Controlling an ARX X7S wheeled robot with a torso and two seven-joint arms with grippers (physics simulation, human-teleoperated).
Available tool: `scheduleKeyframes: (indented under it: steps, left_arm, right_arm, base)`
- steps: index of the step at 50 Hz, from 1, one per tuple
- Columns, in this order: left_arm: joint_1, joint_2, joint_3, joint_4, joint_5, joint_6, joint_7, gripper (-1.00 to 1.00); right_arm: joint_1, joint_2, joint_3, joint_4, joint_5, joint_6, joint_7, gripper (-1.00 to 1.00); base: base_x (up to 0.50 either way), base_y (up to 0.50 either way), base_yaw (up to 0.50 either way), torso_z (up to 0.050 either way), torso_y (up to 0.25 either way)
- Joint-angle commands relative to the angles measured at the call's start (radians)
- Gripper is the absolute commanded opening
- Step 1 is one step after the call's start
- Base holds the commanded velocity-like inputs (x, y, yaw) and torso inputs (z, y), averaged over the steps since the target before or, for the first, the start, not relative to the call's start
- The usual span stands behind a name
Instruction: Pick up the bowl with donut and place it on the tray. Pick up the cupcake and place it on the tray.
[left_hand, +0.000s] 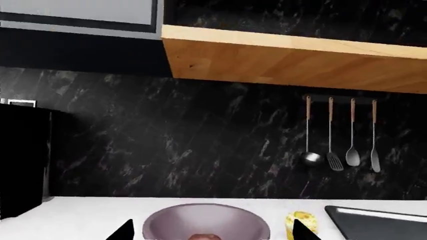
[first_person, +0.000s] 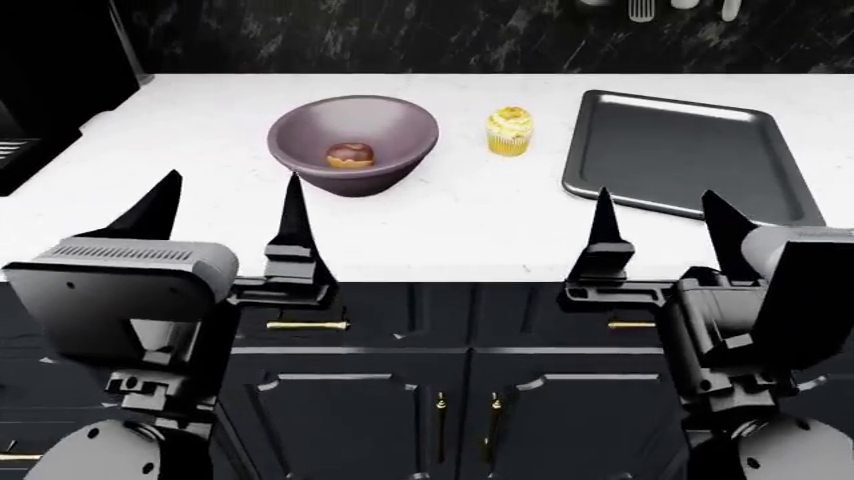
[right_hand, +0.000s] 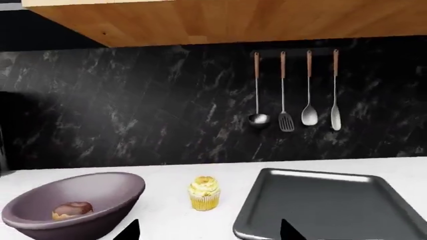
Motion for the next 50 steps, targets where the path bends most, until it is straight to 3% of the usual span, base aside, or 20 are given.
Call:
scheduleKeyframes:
  steps: [1,8,50]
  left_arm:
    - [-0.187,-0.064,-0.021,0.088,-0.094,-0.204,-0.034,1.00]
    - [-0.145,-0.069,-0.022,0.046,-0.064,-0.131,-0.018,1.00]
    - [-0.175,-0.103,-0.041,0.057,-0.134,-0.144,-0.054,1.00]
  right_arm:
    - [0.245,0.079,0.108,-0.108,0.263,0.262,0.150,1.00]
    - [0.252,0.096,0.109,-0.121,0.281,0.262,0.167,1.00]
    - [0.258,0.142,0.080,-0.092,0.332,0.204,0.199,1.00]
  base:
    - [0.00,0.00,0.00,0.000,0.000]
    - [0.00,0.00,0.00,0.000,0.000]
    - [0.10,0.00,0.00,0.000,0.000]
